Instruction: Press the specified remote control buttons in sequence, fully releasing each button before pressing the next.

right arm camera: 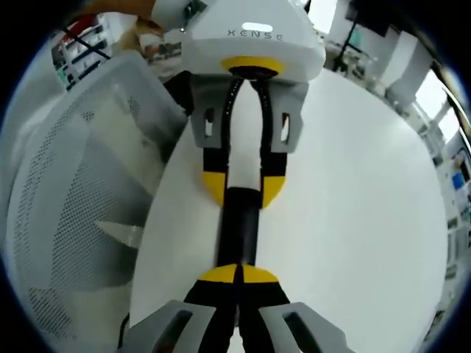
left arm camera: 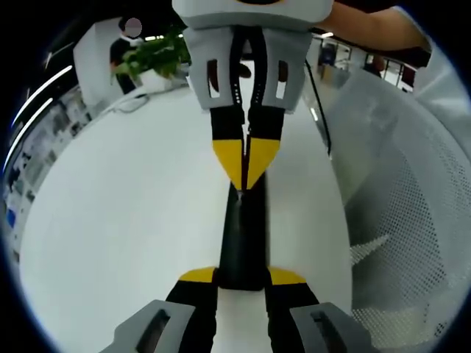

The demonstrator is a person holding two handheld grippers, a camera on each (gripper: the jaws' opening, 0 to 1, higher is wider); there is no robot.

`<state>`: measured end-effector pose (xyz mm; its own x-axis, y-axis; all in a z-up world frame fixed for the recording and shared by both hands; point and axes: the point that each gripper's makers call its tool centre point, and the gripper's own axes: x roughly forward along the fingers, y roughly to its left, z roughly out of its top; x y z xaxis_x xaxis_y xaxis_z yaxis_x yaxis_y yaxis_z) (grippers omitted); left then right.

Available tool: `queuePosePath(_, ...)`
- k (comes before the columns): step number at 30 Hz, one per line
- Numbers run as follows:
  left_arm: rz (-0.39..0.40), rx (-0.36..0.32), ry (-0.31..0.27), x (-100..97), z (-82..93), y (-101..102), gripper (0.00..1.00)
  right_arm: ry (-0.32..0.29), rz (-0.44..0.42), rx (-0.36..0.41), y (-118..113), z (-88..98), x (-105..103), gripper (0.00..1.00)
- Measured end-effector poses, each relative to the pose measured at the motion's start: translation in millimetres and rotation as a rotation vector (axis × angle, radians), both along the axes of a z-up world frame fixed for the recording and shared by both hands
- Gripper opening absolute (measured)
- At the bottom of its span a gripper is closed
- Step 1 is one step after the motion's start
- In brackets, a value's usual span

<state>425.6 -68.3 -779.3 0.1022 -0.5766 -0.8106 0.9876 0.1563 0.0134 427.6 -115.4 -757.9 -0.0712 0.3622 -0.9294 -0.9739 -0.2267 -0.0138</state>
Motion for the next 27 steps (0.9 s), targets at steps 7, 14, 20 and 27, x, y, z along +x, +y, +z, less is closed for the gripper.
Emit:
queuePosePath(7, 0.002, -0.004, 0.002, -0.4, 0.1, 0.3, 0.23, 0.008, 0.001, -0.007, -0.4, -5.3, -3.2, 0.00)
queuePosePath(14, 0.003, -0.005, 0.002, -0.8, 0.3, -0.1, 0.23, 0.006, 0.004, -0.016, -1.7, -9.1, -2.5, 0.00)
queuePosePath(20, 0.004, -0.007, 0.003, -0.7, 0.4, -0.2, 0.24, 0.012, 0.004, -0.017, -1.3, -11.4, -3.3, 0.00)
queuePosePath(27, 0.005, -0.011, 0.005, -0.4, 0.5, -0.2, 0.24, 0.016, 0.004, -0.019, -1.7, -12.8, -3.0, 0.00)
